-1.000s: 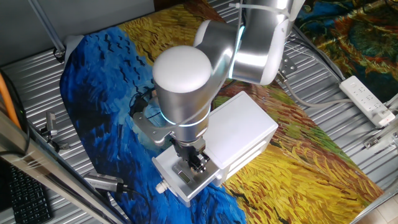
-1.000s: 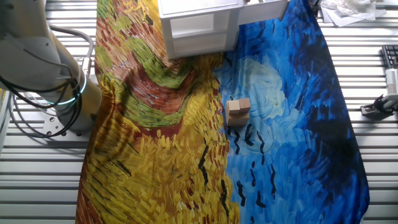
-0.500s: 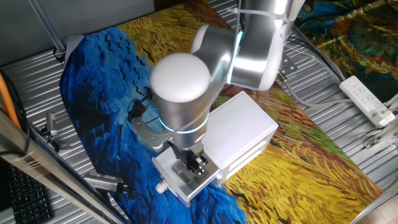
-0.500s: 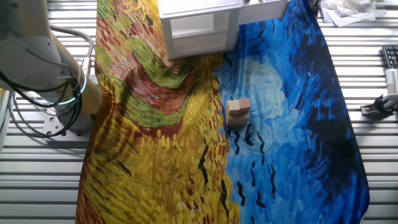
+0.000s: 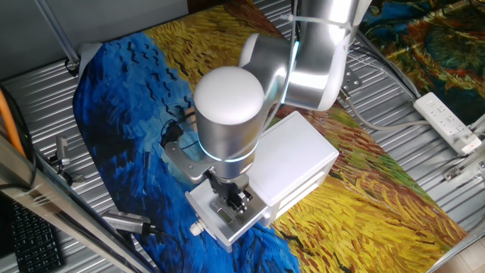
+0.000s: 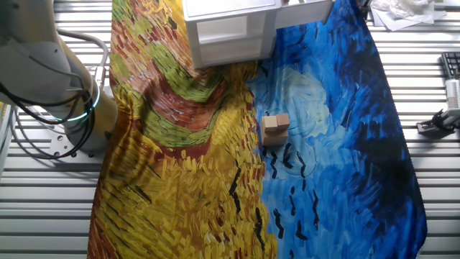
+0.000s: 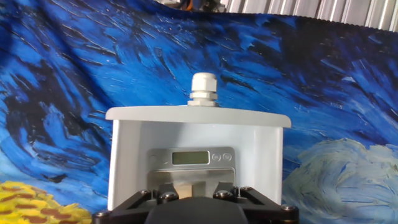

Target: Take something out of a drawer

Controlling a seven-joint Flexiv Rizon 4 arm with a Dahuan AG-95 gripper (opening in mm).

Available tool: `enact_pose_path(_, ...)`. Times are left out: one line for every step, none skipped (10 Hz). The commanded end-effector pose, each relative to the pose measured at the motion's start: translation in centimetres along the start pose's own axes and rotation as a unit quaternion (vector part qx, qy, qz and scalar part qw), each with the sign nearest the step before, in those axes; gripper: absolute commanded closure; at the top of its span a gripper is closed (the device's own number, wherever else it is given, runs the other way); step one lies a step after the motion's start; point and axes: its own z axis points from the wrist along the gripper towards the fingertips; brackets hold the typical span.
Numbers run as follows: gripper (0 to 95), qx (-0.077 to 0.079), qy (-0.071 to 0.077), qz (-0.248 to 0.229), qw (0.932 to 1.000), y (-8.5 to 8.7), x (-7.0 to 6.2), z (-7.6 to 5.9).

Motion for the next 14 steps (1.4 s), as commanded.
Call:
enact_pose_path(57.0, 0.001, 0.000, -0.001, 1.0000, 0.2, 0.0, 0.0)
enact_pose_path(57.0, 0.003, 0.000, -0.002, 1.0000, 0.4, -0.1, 0.1)
enact_pose_path(57.0, 0.003, 0.001, -0.002, 1.0000, 0.5, -0.2, 0.3)
enact_pose_path(57.0, 0.003, 0.001, -0.001, 1.0000, 0.6, -0.2, 0.4)
enact_pose_path(57.0, 0.003, 0.001, -0.002, 1.0000, 0.7, -0.1, 0.6)
enact_pose_path(57.0, 0.004, -0.001, -0.004, 1.0000, 0.8, 0.1, 0.8)
enact_pose_path(57.0, 0.005, -0.004, -0.005, 1.0000, 0.9, 0.3, 1.1)
enact_pose_path(57.0, 0.006, -0.007, -0.005, 0.9999, 1.0, 0.5, 1.3)
enact_pose_path(57.0, 0.006, -0.010, -0.005, 0.9999, 1.0, 0.5, 1.3)
enact_pose_path(57.0, 0.006, -0.011, -0.004, 0.9999, 1.2, 0.6, 1.3)
enact_pose_path(57.0, 0.007, -0.012, -0.004, 0.9999, 1.3, 0.7, 1.4)
enact_pose_path(57.0, 0.007, -0.014, -0.004, 0.9999, 1.5, 0.9, 1.6)
enact_pose_path(57.0, 0.008, -0.017, -0.004, 0.9998, 1.6, 1.1, 1.9)
enact_pose_path(57.0, 0.009, -0.020, -0.007, 0.9997, 1.6, 1.6, 2.2)
